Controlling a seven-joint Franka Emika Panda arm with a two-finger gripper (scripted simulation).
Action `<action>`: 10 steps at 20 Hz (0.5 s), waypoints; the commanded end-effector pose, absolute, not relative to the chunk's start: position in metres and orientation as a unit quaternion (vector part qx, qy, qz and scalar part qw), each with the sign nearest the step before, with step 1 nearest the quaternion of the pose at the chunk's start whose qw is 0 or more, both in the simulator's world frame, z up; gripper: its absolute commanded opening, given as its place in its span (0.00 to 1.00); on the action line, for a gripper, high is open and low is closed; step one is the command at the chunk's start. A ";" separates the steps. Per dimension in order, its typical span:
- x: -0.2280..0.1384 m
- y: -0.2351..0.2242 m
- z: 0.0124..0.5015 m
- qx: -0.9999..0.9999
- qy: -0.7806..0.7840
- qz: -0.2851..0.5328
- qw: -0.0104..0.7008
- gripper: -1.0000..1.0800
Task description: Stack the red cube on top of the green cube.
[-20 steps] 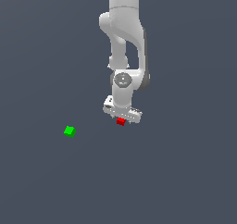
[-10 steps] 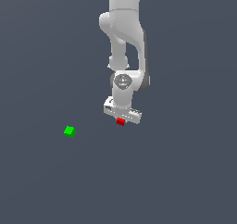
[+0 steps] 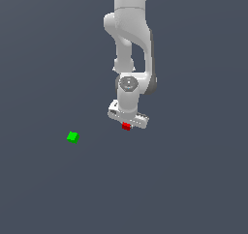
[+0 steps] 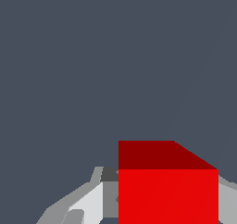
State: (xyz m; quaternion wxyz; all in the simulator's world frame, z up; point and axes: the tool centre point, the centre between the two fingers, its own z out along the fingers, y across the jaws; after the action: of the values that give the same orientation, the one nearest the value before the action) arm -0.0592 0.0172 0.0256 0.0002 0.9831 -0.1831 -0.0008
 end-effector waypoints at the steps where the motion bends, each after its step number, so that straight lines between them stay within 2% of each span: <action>1: -0.059 0.017 0.033 0.983 -0.183 0.000 0.000 0.00; 10: -0.060 0.017 0.086 0.983 -0.183 0.000 0.000 0.00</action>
State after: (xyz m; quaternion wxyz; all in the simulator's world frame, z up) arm -0.0598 0.0173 0.0755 0.0001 0.9831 -0.1831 -0.0003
